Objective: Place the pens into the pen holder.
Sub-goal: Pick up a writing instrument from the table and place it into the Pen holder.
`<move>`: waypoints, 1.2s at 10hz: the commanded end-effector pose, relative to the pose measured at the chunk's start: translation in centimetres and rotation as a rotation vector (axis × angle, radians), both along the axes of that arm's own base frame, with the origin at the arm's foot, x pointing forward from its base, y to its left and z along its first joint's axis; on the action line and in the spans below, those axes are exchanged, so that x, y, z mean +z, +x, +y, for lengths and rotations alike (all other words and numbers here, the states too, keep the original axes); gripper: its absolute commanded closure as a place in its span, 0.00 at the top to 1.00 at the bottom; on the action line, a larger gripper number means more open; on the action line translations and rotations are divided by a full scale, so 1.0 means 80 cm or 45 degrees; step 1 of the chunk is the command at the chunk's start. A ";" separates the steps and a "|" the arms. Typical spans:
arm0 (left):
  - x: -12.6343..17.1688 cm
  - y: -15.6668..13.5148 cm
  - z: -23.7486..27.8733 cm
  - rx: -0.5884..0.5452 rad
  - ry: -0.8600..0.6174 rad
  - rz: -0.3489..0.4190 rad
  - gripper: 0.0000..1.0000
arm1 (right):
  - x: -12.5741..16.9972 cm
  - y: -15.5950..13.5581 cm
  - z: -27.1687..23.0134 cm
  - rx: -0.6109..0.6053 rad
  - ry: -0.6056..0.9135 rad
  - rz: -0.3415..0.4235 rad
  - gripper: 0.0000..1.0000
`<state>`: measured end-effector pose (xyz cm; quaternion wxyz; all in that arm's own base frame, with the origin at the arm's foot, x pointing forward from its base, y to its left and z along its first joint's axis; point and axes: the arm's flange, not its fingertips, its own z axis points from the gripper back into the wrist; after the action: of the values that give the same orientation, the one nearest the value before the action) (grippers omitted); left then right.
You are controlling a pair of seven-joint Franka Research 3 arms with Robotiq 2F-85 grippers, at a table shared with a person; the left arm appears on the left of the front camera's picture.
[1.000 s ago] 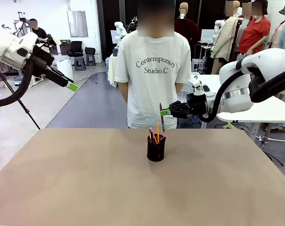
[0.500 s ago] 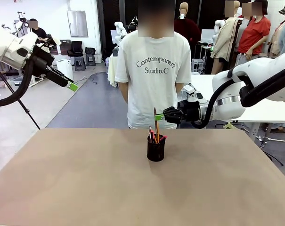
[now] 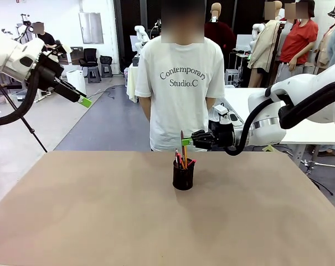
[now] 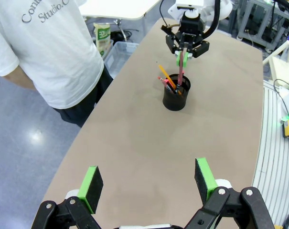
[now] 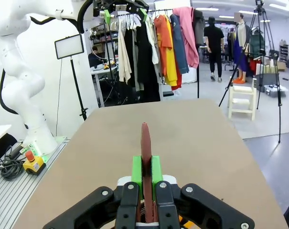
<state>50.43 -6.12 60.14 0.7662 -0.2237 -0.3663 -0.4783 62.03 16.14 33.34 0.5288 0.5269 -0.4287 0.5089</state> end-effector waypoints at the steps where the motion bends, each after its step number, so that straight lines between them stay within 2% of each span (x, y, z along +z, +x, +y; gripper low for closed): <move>1: 0.001 -0.001 0.001 0.010 -0.011 0.012 1.00 | 0.002 -0.001 0.001 0.004 -0.002 -0.003 0.00; 3: 0.001 -0.001 0.001 0.010 -0.011 0.012 1.00 | -0.001 0.000 -0.001 -0.001 -0.002 0.001 0.00; 4: 0.001 -0.001 0.001 0.010 -0.011 0.012 1.00 | -0.001 0.000 -0.005 0.009 0.020 -0.038 0.00; 5: 0.001 -0.001 0.001 0.010 -0.011 0.012 1.00 | -0.001 0.000 -0.002 -0.002 -0.002 0.002 0.00; 8: 0.001 -0.001 0.001 0.010 -0.011 0.012 1.00 | -0.002 0.000 -0.004 -0.004 -0.003 0.002 0.00; 9: 0.001 -0.001 0.001 0.010 -0.011 0.012 1.00 | -0.002 0.001 -0.004 -0.025 0.001 -0.033 0.14; 12: 0.001 -0.001 0.001 0.010 -0.011 0.012 1.00 | 0.000 0.000 -0.003 -0.006 -0.005 -0.071 0.66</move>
<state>50.43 -6.12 60.14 0.7662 -0.2238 -0.3663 -0.4783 62.10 15.62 33.15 0.5284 0.5218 -0.4326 0.5112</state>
